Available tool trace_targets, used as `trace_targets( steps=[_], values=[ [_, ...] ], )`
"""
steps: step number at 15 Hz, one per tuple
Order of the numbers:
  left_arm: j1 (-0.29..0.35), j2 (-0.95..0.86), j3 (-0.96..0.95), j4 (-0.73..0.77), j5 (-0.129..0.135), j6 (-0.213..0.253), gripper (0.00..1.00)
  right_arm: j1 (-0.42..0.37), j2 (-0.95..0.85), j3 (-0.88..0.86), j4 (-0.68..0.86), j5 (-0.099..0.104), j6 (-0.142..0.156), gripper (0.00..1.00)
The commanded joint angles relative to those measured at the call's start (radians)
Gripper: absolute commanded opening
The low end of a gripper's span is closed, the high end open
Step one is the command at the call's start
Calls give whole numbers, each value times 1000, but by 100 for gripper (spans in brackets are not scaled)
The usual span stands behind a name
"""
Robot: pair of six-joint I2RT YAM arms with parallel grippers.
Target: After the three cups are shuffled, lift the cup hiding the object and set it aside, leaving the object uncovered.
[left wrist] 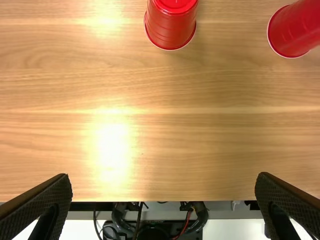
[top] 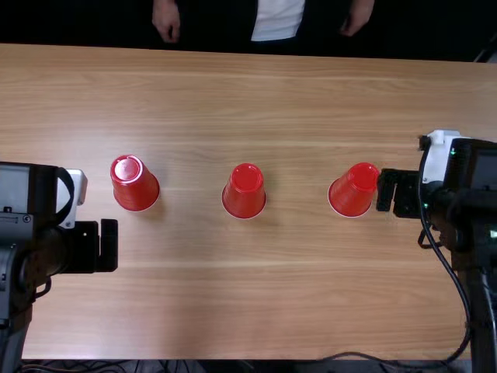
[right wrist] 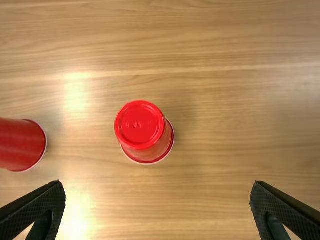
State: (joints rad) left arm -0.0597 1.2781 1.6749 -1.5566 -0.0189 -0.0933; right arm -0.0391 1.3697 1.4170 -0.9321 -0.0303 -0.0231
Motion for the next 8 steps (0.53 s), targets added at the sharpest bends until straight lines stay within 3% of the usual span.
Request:
trace_targets(
  steps=[1, 8],
  values=[
    [-9, 4, 25, 3, -1, -12, 100, 19, 37, -6, 13, -5, 5, 100],
    [-11, 0, 8, -1, 4, -12, 100, 61, 203, -1, 105, -5, 12, 100]
  ],
)
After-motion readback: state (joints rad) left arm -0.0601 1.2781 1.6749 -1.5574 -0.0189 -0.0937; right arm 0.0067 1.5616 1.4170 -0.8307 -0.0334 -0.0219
